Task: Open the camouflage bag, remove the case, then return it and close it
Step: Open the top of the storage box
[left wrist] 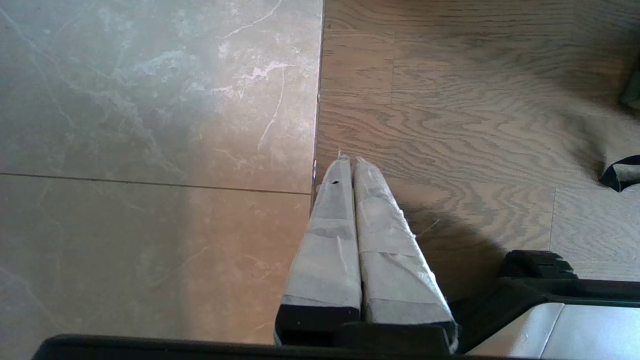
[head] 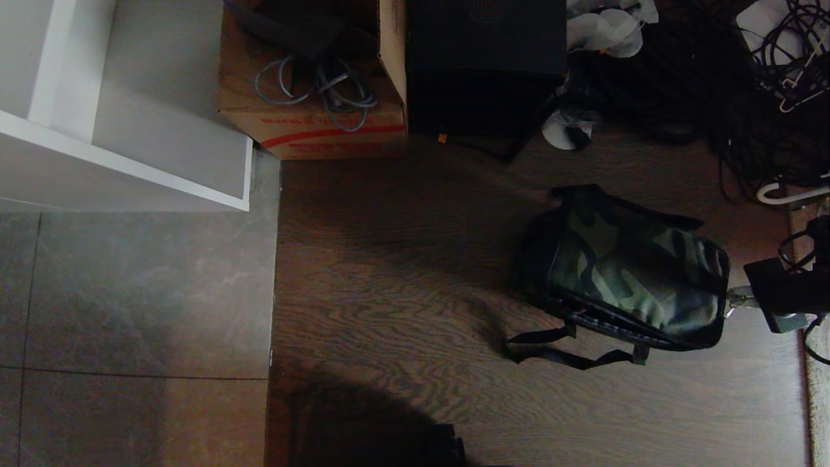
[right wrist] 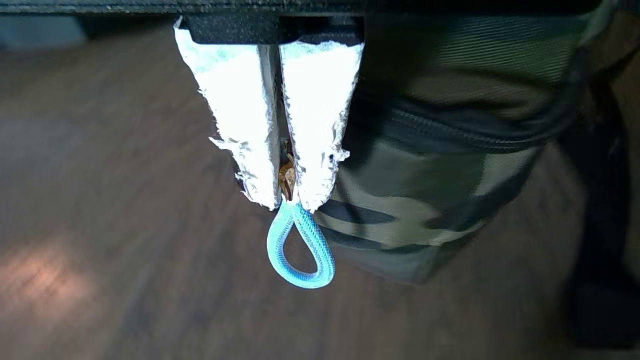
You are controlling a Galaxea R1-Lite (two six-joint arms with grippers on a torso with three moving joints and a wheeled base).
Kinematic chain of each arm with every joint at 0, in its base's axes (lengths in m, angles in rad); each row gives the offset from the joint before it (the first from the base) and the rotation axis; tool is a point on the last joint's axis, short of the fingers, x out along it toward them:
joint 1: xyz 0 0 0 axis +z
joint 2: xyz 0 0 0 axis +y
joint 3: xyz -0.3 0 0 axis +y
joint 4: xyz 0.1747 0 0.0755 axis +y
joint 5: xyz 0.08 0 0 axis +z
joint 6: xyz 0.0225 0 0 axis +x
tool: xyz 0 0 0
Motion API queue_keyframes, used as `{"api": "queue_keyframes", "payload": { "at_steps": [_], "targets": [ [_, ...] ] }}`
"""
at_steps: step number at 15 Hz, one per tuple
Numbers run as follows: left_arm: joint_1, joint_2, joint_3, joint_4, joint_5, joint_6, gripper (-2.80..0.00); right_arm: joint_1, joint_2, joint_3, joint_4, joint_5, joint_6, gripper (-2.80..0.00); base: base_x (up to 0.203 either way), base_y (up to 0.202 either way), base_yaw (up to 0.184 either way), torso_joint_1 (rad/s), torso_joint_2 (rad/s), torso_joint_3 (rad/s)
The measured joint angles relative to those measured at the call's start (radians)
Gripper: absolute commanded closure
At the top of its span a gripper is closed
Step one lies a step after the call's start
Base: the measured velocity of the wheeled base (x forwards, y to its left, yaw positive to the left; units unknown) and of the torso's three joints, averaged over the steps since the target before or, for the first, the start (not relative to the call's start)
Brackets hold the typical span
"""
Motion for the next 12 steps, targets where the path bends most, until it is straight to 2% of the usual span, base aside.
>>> {"api": "queue_keyframes", "payload": {
  "at_steps": [3,6,10,12],
  "targets": [
    [0.0,0.0,0.0,0.0,0.0,0.0,0.0,0.0,0.009,-0.029,-0.005,0.0,-0.05,0.0,0.0,0.0,0.0,0.0,0.0,0.0],
    [0.0,0.0,0.0,0.0,0.0,0.0,0.0,0.0,0.016,-0.075,-0.042,0.001,-0.053,0.0,0.0,0.0,0.0,0.0,0.0,0.0],
    [0.0,0.0,0.0,0.0,0.0,0.0,0.0,0.0,0.019,-0.107,-0.127,0.032,-0.092,0.0,0.0,0.0,0.0,0.0,0.0,0.0],
    [0.0,0.0,0.0,0.0,0.0,0.0,0.0,0.001,0.019,-0.11,-0.187,0.037,-0.137,0.0,0.0,0.0,0.0,0.0,0.0,0.0]
  ]
}}
